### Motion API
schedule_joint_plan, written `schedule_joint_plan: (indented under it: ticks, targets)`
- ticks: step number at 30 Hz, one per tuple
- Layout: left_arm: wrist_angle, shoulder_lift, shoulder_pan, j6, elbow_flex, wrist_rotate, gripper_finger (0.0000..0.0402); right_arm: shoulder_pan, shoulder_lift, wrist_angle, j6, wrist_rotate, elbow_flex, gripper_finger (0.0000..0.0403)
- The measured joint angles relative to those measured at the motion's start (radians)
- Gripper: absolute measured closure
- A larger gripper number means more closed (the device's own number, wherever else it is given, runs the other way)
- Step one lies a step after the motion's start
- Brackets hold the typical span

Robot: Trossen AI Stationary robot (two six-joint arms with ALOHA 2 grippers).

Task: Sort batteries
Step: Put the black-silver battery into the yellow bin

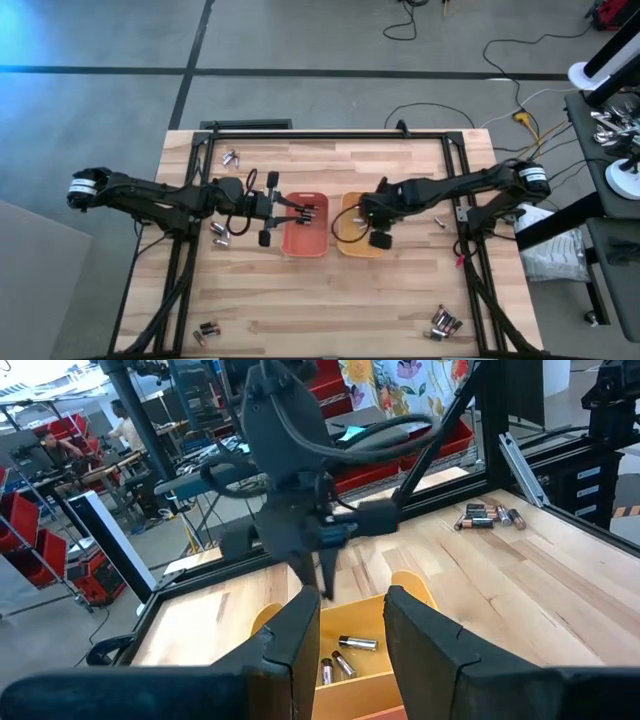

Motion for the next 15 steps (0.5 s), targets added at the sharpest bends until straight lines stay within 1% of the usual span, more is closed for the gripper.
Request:
schedule_joint_plan:
  ticks: [4, 7, 15]
  targets:
    - [-0.004, 0.0, 0.0, 0.0, 0.0, 0.0, 0.0306, -0.002, 0.044, 0.111, -0.056, -0.012, -0.006, 0.036]
    - [-0.006, 0.0, 0.0, 0.0, 0.0, -0.008, 0.0306, -0.004, 0.081, 0.148, -0.083, -0.012, 0.003, 0.036]
    - [-0.009, 0.0, 0.0, 0.0, 0.0, -0.05, 0.0306, -0.004, 0.202, 0.148, -0.131, -0.015, 0.057, 0.0357]
